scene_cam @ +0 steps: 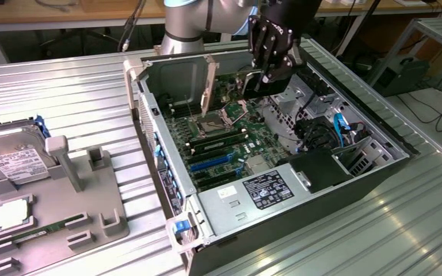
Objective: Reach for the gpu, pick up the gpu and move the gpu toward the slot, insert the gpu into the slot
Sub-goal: 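Insert the gpu into the slot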
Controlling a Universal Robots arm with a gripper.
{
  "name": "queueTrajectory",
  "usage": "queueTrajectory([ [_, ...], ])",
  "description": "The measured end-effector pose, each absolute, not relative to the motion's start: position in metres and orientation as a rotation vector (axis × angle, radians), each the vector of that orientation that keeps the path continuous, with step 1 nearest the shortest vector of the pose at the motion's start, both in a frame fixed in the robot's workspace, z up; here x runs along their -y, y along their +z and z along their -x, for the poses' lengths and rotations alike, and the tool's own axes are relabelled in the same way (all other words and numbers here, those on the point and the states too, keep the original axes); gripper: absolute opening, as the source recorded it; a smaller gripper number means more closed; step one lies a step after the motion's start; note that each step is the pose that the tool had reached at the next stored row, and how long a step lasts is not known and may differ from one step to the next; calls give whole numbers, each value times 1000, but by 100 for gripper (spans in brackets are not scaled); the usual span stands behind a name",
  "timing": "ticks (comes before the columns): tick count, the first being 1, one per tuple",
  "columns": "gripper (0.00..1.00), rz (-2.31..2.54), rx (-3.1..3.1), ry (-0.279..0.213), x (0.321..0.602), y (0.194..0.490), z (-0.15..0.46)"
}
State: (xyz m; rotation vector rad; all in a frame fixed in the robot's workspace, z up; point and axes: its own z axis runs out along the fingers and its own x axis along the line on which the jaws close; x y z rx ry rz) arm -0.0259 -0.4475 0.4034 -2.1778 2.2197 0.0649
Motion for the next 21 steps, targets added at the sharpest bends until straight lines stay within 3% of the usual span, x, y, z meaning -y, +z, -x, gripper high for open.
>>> queueTrajectory([
  [21, 27, 2191, -2223, 57, 446, 367, 26],
])
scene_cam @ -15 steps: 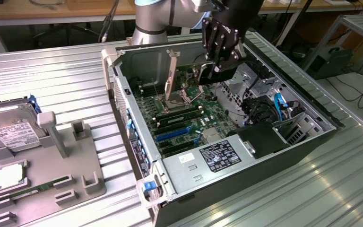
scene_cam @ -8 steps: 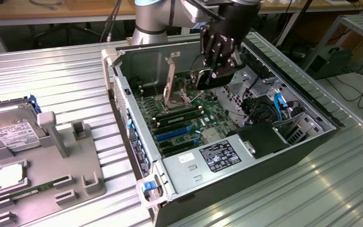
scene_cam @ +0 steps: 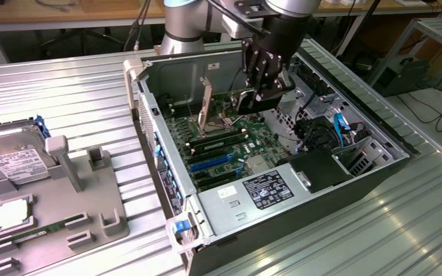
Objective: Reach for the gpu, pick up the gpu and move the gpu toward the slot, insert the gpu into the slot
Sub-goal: 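Insert the gpu into the slot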
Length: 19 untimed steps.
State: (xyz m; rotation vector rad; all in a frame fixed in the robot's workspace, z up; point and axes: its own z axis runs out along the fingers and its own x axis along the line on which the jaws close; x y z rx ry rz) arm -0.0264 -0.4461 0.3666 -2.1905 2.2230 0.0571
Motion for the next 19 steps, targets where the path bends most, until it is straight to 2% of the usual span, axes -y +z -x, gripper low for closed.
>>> queueTrajectory([
  [19, 27, 2195, -2228, 66, 451, 342, 33],
])
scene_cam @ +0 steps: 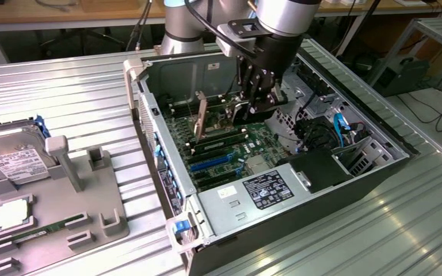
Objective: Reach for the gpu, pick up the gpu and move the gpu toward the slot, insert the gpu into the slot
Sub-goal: 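Insert the gpu into the slot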
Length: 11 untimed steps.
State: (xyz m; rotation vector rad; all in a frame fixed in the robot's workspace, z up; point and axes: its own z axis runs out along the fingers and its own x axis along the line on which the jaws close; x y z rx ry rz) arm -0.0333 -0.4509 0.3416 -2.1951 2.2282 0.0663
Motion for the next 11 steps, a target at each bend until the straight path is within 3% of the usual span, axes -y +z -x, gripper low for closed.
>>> queueTrajectory([
  [5, 27, 2200, -2236, 55, 451, 337, 37],
  [11, 27, 2188, -2223, 2, 451, 332, 51],
])
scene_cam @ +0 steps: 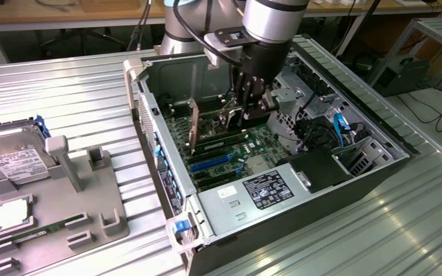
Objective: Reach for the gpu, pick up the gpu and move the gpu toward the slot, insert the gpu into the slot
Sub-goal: 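Insert the gpu into the slot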
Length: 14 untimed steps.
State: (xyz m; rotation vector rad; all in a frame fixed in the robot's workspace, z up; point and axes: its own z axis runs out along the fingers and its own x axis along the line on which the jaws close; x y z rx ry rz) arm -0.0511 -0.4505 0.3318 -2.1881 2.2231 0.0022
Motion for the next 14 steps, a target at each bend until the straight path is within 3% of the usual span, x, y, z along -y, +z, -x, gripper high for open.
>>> queueTrajectory([
  [14, 27, 2196, -2231, 20, 449, 311, 61],
])
